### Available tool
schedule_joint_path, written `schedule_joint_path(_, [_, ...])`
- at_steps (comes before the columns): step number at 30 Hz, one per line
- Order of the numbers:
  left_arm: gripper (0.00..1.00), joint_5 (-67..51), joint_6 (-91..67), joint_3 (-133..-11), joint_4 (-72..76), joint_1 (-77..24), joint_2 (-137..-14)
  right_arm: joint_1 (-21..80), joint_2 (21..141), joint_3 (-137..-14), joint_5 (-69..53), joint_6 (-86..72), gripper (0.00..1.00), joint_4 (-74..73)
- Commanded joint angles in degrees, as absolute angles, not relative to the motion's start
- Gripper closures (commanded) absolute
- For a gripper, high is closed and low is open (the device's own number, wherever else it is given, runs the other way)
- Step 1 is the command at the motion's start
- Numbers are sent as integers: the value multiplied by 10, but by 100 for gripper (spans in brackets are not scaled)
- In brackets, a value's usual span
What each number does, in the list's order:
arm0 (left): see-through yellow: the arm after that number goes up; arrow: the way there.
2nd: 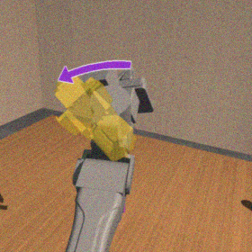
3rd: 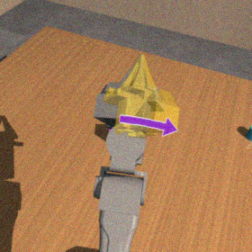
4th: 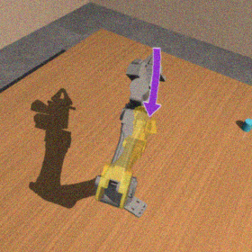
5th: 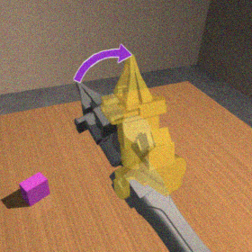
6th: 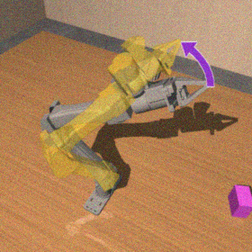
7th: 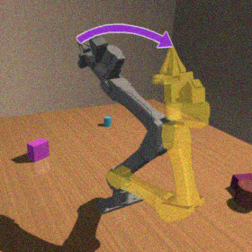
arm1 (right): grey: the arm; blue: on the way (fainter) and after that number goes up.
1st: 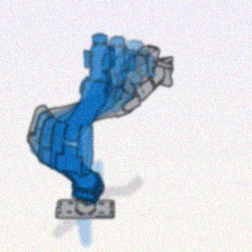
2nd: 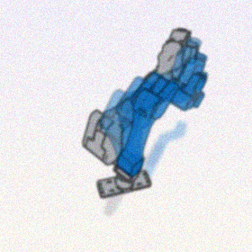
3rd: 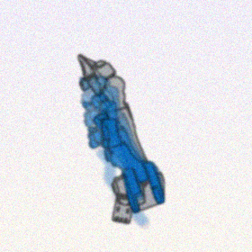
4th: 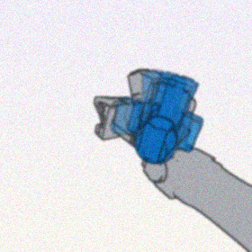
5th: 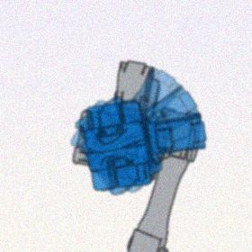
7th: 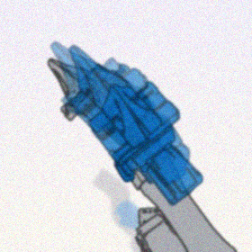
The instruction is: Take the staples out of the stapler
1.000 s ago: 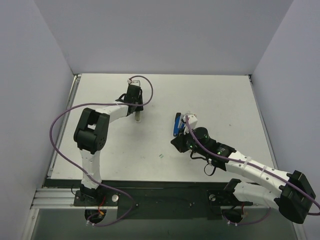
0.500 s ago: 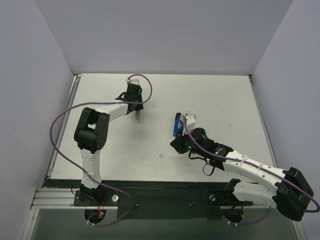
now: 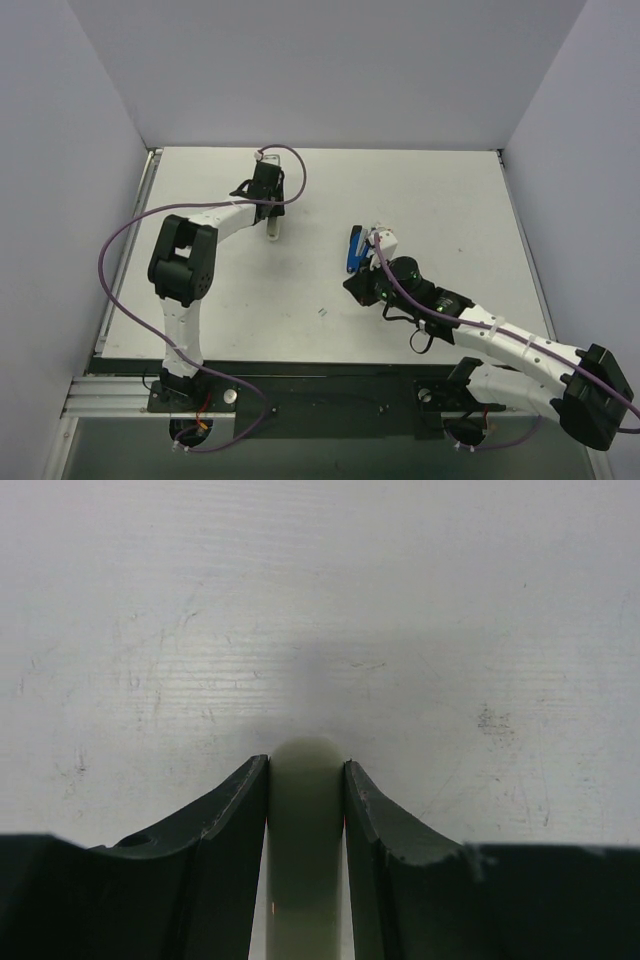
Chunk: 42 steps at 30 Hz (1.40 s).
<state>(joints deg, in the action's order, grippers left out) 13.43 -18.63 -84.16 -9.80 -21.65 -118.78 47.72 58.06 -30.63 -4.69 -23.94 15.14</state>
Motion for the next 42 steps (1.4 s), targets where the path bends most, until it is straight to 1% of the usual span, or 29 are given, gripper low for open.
schedule_joint_path(1, [100, 217, -134, -846, -87, -198, -1165, 481, 563, -299, -32, -231, 100, 151])
schedule_joint_path(3, [100, 234, -123, -846, -78, -194, -1161, 482, 563, -301, -30, -230, 100, 150])
schedule_joint_path(9, [100, 229, -128, -883, -101, -168, -1177, 481, 570, -301, -26, -229, 100, 149])
schedule_joint_path(13, [100, 219, -148, -882, -109, -150, -1194, 481, 573, -303, -26, -228, 100, 147])
schedule_joint_path(14, [99, 212, -149, -880, -112, -149, -1198, 481, 572, -303, -25, -228, 98, 147])
schedule_joint_path(15, [96, 213, -162, -888, -126, -147, -1201, 481, 573, -302, -25, -227, 94, 146])
schedule_joint_path(16, [91, 207, -162, -887, -123, -147, -1201, 480, 573, -303, -25, -227, 92, 145])
schedule_joint_path(17, [89, 204, -165, -882, -120, -147, -1197, 480, 573, -303, -25, -227, 87, 144])
schedule_joint_path(18, [83, 198, -169, -881, -122, -147, -1197, 479, 574, -304, -25, -227, 84, 143])
schedule_joint_path(19, [81, 193, -174, -879, -125, -147, -1195, 479, 576, -308, -25, -226, 80, 139])
schedule_joint_path(21, [77, 189, -180, -876, -133, -146, -1197, 479, 574, -311, -23, -225, 76, 135])
schedule_joint_path(22, [71, 188, -182, -875, -135, -147, -1198, 479, 574, -311, -24, -224, 75, 134])
schedule_joint_path(23, [68, 187, -188, -873, -139, -147, -1198, 478, 573, -311, -23, -223, 73, 134])
schedule_joint_path(26, [64, 187, -196, -850, -129, -147, -1187, 476, 573, -312, -24, -223, 71, 134])
schedule_joint_path(30, [51, 192, -203, -842, -141, -147, -1170, 476, 569, -312, -25, -222, 67, 132])
schedule_joint_path(31, [44, 192, -206, -842, -144, -147, -1163, 476, 567, -311, -24, -223, 65, 131])
schedule_joint_path(34, [28, 193, -216, -836, -151, -148, -1137, 475, 565, -313, -25, -222, 64, 129])
schedule_joint_path(35, [18, 192, -218, -834, -154, -149, -1132, 475, 563, -313, -25, -222, 63, 127])
schedule_joint_path(37, [14, 186, -225, -830, -163, -150, -1113, 475, 563, -316, -18, -226, 59, 123])
schedule_joint_path(38, [14, 185, -230, -828, -168, -155, -1099, 472, 563, -322, -9, -229, 57, 120])
schedule_joint_path(42, [12, 199, -231, -821, -185, -191, -1057, 466, 572, -348, 14, -226, 55, 91])
